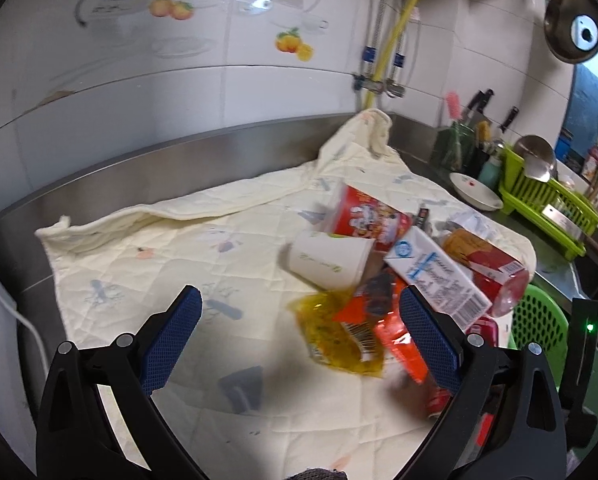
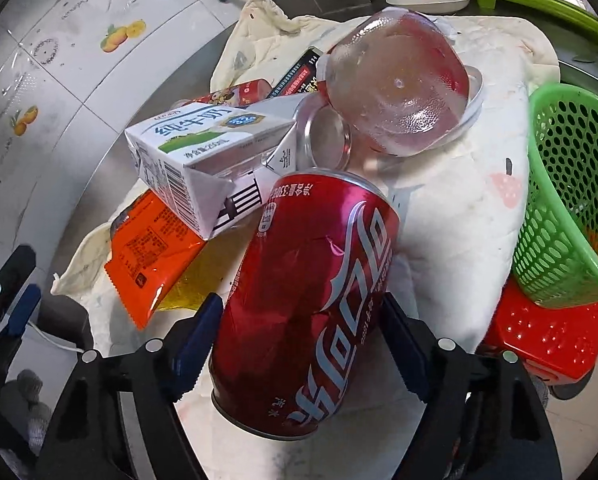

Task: Collect trash
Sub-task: 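Reach the right tool to the red Coca-Cola can and grasp it, then carry the can into the green basket and open the right tool while the left tool grasps the milk carton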

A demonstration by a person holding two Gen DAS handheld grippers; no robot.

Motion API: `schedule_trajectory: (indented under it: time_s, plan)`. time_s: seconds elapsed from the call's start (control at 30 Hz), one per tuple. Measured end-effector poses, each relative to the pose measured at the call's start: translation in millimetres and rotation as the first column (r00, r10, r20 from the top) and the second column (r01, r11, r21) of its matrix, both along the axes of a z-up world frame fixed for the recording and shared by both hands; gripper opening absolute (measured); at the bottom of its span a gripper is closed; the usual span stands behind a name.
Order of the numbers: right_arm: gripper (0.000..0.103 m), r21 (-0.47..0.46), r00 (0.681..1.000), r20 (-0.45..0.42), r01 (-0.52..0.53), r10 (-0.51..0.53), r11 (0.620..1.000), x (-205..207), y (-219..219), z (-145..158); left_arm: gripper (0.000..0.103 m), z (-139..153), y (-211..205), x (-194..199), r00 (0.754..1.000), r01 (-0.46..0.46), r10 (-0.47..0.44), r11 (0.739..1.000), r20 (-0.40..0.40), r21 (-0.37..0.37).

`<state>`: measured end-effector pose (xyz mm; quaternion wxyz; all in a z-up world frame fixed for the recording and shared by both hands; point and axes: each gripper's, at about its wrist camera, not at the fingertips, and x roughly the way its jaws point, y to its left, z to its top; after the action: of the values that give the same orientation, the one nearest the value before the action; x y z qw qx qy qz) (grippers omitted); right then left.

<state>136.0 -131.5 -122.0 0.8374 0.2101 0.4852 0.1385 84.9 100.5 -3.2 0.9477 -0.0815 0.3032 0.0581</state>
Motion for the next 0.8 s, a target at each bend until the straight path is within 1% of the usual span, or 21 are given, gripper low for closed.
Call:
schedule_trajectory:
  time_s: [0.1, 0.2, 0.27, 0.33, 0.4, 0.57, 0.7, 0.8]
  plan:
    - [0.075, 0.004, 1.000, 0.013, -0.001, 0.001, 1.000, -3.7, -2.2, 1.7, 0.097, -0.8, -15.7, 6.8, 0.997, 0.083, -0.082, 0.997, -0.005, 0.010]
    - [0.075, -0.006, 1.000, 0.030, -0.004, 0.004, 1.000, -10.1, -7.8, 4.8, 0.097, -3.1, -27.9, 14.6, 0.990, 0.141, -0.140, 0.990, -0.018, 0.024]
    - [0.075, -0.002, 0.999, 0.035, -0.001, 0.002, 1.000, -14.1, -12.8, 6.1, 0.097, -4.6, -32.0, 19.0, 0.987, 0.162, -0.161, 0.987, -0.025, 0.019]
    - [0.075, 0.000, 0.999, 0.041, -0.007, 0.007, 1.000, -17.9, -18.3, 7.6, 0.097, -6.9, -37.0, 23.5, 0.979, 0.202, -0.202, 0.979, -0.032, 0.003]
    - [0.075, 0.001, 0.999, 0.046, -0.005, 0.005, 1.000, -20.9, -22.6, 9.6, 0.097, -9.3, -42.1, 26.6, 0.976, 0.214, -0.214, 0.977, -0.036, 0.011]
    - [0.073, -0.004, 0.998, 0.063, -0.016, 0.016, 1.000, -34.4, -32.5, 12.0, 0.097, -16.0, -54.9, 32.6, 0.959, 0.278, -0.278, 0.960, -0.055, -0.021]
    - [0.068, -0.020, 0.997, 0.076, -0.018, 0.019, 1.000, -44.3, -37.9, 14.7, 0.097, -18.5, -67.6, 33.9, 0.950, 0.307, -0.306, 0.952, -0.068, -0.002]
    - [0.066, -0.021, 0.998, 0.061, -0.019, 0.020, 1.000, -44.4, -41.4, 8.4, 0.095, -22.5, -74.5, 30.9, 0.944, 0.324, -0.324, 0.946, -0.069, -0.014]
